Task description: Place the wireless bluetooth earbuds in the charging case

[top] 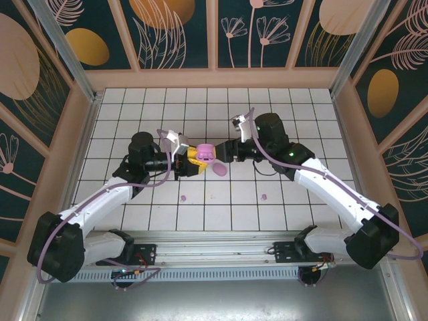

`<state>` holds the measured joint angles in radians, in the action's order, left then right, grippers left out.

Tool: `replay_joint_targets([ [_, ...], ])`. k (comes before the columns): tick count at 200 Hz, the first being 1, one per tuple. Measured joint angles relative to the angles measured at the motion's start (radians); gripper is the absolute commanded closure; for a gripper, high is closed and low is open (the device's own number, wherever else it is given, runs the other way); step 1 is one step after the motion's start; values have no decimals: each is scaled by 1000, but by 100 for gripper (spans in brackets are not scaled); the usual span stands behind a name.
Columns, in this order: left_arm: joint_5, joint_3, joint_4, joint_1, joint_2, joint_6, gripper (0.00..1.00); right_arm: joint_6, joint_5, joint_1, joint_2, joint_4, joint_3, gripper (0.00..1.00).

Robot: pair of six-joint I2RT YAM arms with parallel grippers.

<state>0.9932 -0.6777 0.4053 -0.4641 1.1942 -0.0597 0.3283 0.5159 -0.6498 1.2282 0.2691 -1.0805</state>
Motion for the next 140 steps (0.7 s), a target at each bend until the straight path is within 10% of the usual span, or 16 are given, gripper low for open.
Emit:
replay_joint_targets([
  [140,15,2,18,0,13,-30,100,33,-3,-6,-15,-57,18,37],
])
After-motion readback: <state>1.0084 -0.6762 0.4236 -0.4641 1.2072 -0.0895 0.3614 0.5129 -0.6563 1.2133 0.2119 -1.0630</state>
